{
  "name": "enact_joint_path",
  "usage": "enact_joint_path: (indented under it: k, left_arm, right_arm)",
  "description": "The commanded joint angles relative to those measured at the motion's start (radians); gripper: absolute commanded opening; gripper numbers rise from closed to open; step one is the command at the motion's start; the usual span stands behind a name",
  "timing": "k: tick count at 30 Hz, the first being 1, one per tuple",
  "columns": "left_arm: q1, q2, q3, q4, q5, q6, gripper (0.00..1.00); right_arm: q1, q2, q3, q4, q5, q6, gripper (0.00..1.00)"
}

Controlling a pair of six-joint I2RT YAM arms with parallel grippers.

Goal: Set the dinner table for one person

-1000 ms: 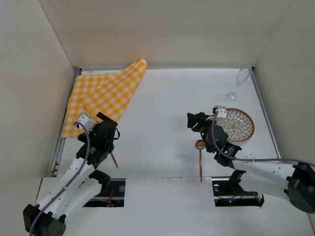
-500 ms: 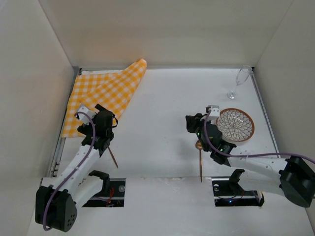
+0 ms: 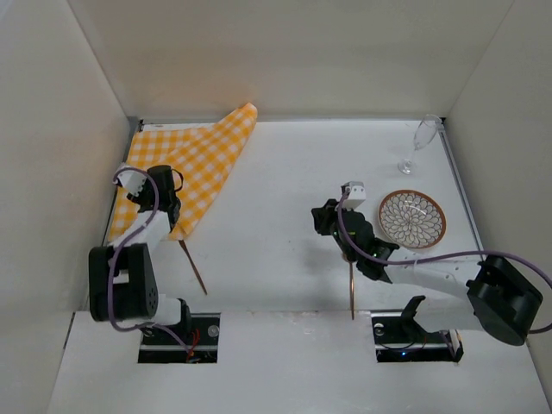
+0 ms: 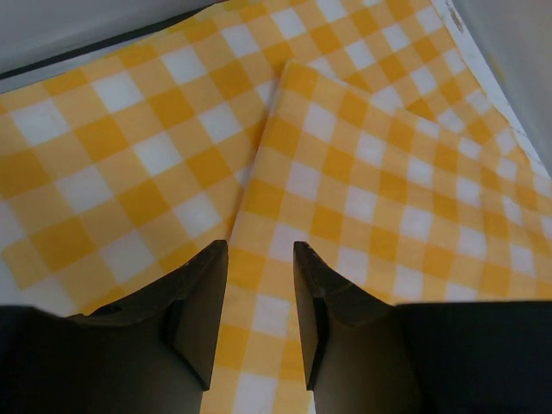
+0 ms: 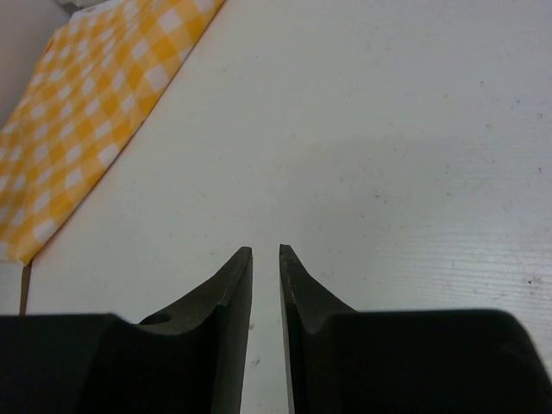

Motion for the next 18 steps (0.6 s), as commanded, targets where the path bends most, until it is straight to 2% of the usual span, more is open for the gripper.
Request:
enact_joint_path:
  k: [1, 5, 8, 14, 18]
  left_arm:
    - [0.051, 0.111, 0.116, 0.118, 0.052, 0.028, 0.39]
    - [0.141, 0.247, 0.22, 0.123, 0.085, 0.04, 0.51]
    - [0.203, 0.325, 0.299, 0.062, 0.171, 0.051, 0.52]
    - [0.235, 0.432, 0.408, -0.036, 0.233, 0.115, 0.49]
    - [0.244, 0.472, 0.454, -0.02, 0.288, 0.187, 0.48]
  right_arm:
    - [-0.006, 0.024, 0.056, 0.01, -0.038, 0.011, 0.25]
    - [-0.006, 0.033, 0.06, 0.007, -0.046, 0.011, 0.27]
    - [-0.006, 0.026, 0.06, 0.007, -0.05, 0.011, 0.29]
    - [-0.012, 0.035, 0.06, 0.007, -0.058, 0.011, 0.32]
    - [-0.01, 0.056, 0.071, 0.006, -0.072, 0.011, 0.32]
